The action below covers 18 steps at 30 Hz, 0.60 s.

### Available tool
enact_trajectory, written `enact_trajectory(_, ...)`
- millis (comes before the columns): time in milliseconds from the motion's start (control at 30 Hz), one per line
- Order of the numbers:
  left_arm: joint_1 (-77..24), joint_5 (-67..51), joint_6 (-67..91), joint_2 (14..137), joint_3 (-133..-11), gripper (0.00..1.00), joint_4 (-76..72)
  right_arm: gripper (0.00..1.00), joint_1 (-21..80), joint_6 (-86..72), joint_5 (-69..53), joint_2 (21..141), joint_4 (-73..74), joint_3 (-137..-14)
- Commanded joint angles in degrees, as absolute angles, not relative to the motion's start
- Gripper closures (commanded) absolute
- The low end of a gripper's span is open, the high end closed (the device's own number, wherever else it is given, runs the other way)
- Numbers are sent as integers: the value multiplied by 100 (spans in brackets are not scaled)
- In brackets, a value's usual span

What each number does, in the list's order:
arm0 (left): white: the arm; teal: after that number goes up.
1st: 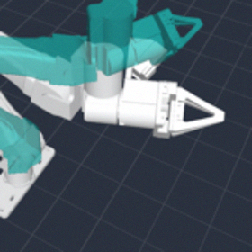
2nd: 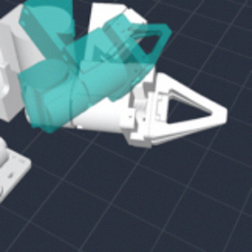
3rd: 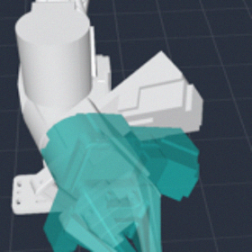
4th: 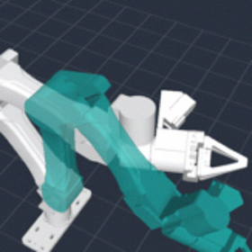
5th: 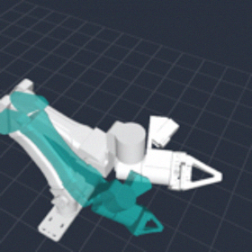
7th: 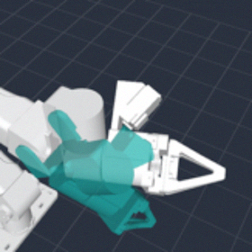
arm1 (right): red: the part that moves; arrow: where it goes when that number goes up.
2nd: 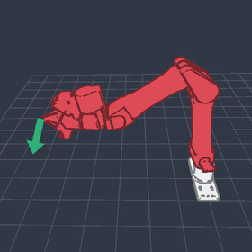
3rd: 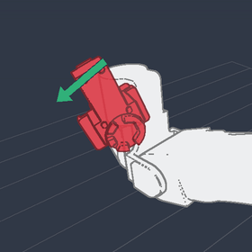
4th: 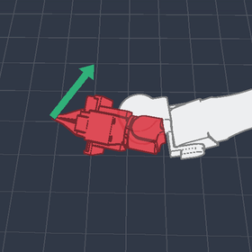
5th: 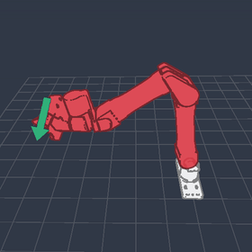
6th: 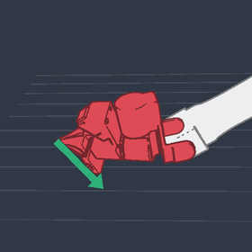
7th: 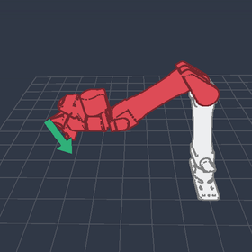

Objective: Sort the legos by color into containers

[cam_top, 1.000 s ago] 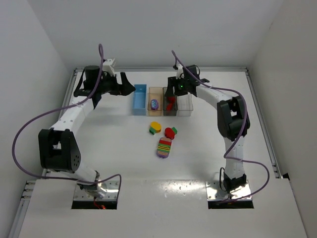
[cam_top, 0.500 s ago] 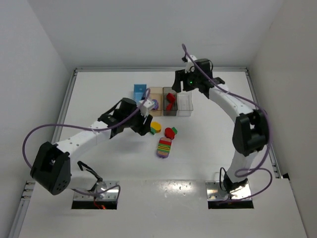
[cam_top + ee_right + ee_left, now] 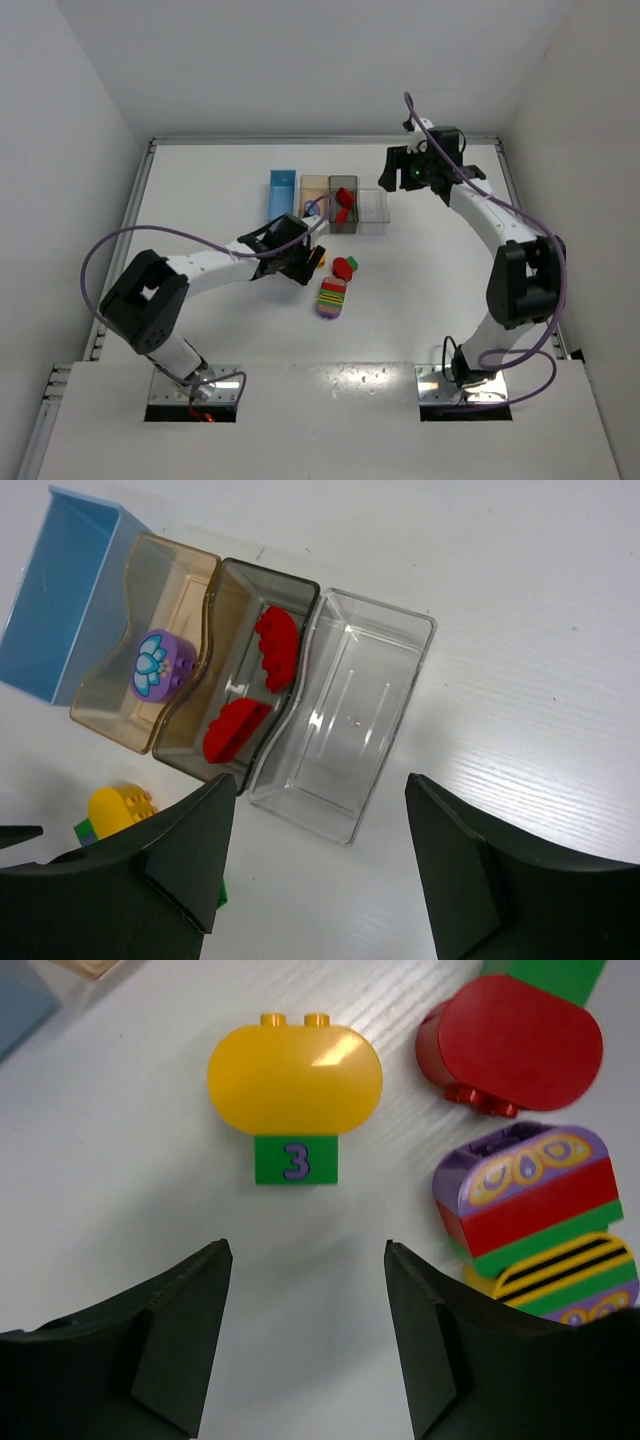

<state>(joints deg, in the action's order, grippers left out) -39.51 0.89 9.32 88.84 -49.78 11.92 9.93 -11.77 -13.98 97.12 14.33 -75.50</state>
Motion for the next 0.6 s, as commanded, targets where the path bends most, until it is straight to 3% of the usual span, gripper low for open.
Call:
enact_trajectory(0, -3990, 281, 1151, 9149, -5414, 31, 914, 30, 844, -1116, -1512, 9501, 1327, -7559)
enact_trajectory(567, -3736, -26, 1046, 10318, -6231, 32, 958, 30, 519, -1116, -1688, 9501, 1380, -7559)
